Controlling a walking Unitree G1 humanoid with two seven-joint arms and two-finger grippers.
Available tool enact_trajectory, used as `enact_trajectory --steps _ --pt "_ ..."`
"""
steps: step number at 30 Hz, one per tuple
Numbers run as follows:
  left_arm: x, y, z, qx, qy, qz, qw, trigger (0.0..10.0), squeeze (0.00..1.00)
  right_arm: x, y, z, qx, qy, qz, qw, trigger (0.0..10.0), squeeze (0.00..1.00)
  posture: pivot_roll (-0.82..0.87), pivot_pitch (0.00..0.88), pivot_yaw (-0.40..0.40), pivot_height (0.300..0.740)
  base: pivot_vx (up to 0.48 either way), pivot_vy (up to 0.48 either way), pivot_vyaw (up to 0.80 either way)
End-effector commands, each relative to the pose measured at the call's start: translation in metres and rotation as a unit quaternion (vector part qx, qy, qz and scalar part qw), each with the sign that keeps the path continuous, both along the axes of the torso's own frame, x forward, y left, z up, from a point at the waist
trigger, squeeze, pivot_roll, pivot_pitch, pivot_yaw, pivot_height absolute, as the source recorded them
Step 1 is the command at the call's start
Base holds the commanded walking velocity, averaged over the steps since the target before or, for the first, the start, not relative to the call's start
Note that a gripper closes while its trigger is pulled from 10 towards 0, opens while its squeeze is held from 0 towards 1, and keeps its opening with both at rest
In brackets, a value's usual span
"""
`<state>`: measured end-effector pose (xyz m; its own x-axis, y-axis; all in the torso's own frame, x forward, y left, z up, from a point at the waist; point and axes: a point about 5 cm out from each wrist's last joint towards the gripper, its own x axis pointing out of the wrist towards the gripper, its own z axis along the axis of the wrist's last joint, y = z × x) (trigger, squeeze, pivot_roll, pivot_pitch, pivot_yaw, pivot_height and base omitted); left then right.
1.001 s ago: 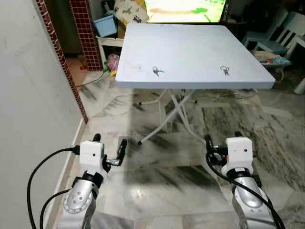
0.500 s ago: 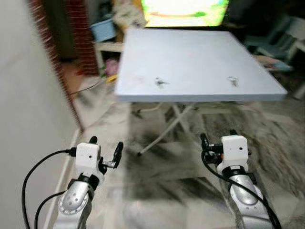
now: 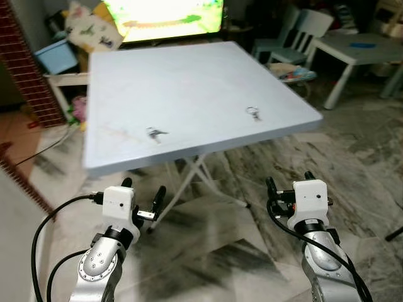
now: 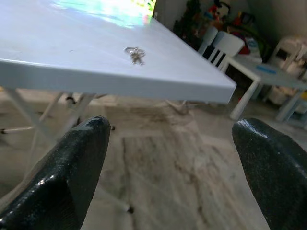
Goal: Hang keys on a hook
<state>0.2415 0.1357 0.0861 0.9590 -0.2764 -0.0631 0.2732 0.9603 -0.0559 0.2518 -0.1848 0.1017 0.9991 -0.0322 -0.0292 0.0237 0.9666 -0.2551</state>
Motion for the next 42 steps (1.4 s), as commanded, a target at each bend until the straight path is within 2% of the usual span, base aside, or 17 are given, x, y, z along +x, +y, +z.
enact_trajectory --steps 1,18,31,42 --pt "-0.0001 0.0135 0.0018 0.014 -0.002 0.017 1.000 10.0 0.00 0.0029 0.0117 0.0062 0.005 -0.017 0.019 1.000 10.0 0.00 0.00 0.020 -0.001 0.740 0.352 0.000 0.00" --pt "-0.0005 0.0144 0.0008 0.018 0.003 0.017 1.000 10.0 0.00 0.0023 0.0143 0.0032 0.009 -0.013 0.022 1.000 10.0 0.00 0.01 0.019 0.002 0.740 0.336 0.000 0.00" --pt "-0.0011 0.0132 -0.0006 0.020 0.005 0.016 1.000 10.0 0.00 0.0006 0.0147 0.0034 -0.002 -0.015 0.027 1.000 10.0 0.00 0.00 0.022 0.002 0.740 0.000 0.000 0.00" --pt "0.0025 0.0114 0.0007 0.020 0.002 0.014 1.000 10.0 0.00 0.0007 0.0143 0.0030 0.002 -0.013 0.022 1.000 10.0 0.00 -0.01 0.025 0.008 0.740 0.000 0.000 0.80"
